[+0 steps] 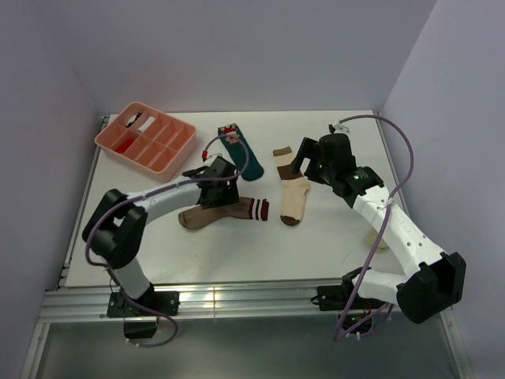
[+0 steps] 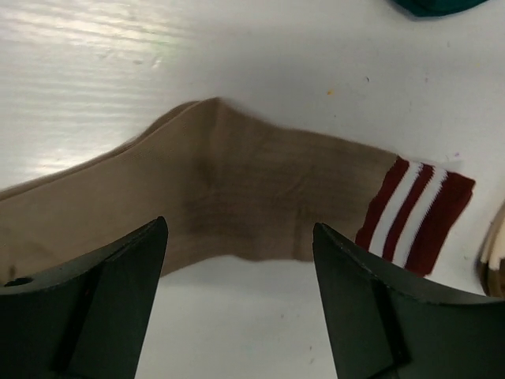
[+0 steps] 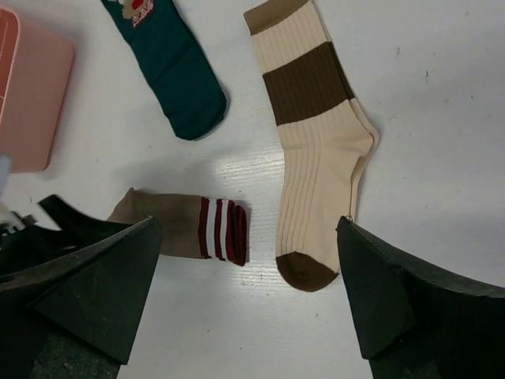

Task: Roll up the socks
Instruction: Move the sock to the center of the board.

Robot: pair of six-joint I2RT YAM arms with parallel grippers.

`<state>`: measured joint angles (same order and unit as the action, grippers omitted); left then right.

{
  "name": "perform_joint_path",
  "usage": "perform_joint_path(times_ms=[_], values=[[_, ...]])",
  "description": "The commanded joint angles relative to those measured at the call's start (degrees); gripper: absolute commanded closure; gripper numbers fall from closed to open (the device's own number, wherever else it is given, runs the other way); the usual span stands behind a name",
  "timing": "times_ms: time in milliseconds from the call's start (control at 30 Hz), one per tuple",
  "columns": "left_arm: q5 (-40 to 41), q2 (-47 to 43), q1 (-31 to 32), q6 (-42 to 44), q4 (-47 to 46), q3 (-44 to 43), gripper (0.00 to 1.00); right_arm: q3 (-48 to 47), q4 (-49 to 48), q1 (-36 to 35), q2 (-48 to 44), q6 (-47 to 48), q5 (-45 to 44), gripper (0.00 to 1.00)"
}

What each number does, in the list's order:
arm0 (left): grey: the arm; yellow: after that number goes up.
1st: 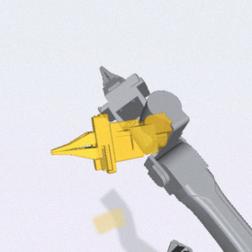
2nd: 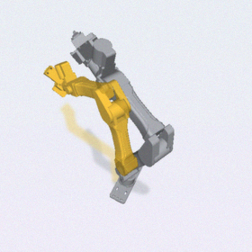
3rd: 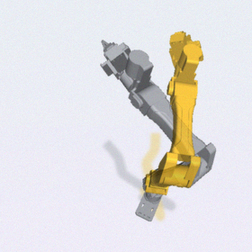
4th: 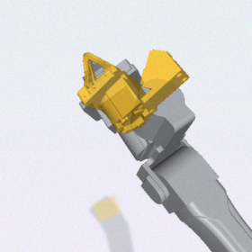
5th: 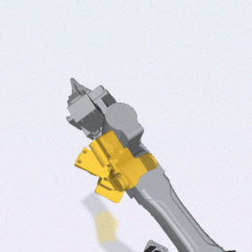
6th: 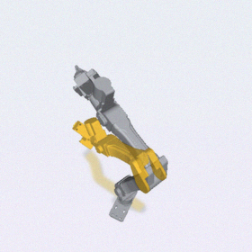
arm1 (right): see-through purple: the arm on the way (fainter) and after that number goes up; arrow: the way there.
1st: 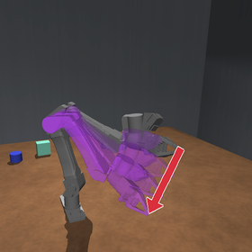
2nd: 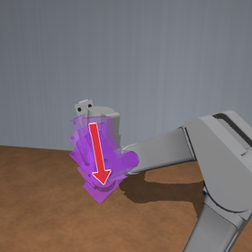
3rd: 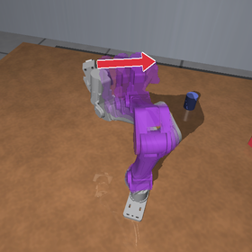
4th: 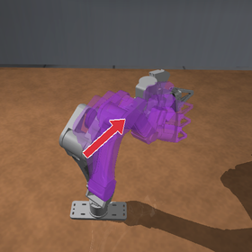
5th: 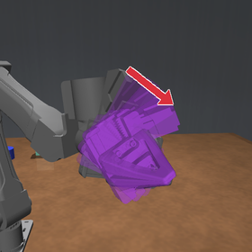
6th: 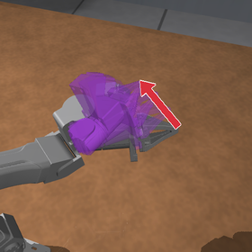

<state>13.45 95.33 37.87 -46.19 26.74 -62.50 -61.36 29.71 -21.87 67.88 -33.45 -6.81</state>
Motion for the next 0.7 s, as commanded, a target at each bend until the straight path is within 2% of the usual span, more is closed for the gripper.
perform_joint_path(times_ms=[0, 300, 400, 533, 667], values=[[3.8, 5.4, 1.7, 0.3, -1.0, -5.1, 0.21, 1.5, 0.0, 0.8, -1.2, -0.6, -0.8, 0.02], [5.5, 15.8, 2.1, 3.1, -3.0, -7.4, 0.28, 6.2, -1.6, 1.5, -2.4, -0.6, 0.3, 0.03], [8.0, 20.0, 2.0, 7.0, -4.2, -10.8, 0.28, 7.4, -3.0, 1.7, -2.0, -0.2, 1.2, 0.03], [12.8, 25.9, 2.1, 17.0, -6.3, -16.1, 0.27, 8.1, -4.5, 1.7, 0.0, 0.2, 3.4, 0.04], [14.9, 28.2, 1.4, 24.9, -9.9, -19.8, 0.25, 8.1, -5.2, 1.8, 2.2, 0.1, 5.6, 0.05]])
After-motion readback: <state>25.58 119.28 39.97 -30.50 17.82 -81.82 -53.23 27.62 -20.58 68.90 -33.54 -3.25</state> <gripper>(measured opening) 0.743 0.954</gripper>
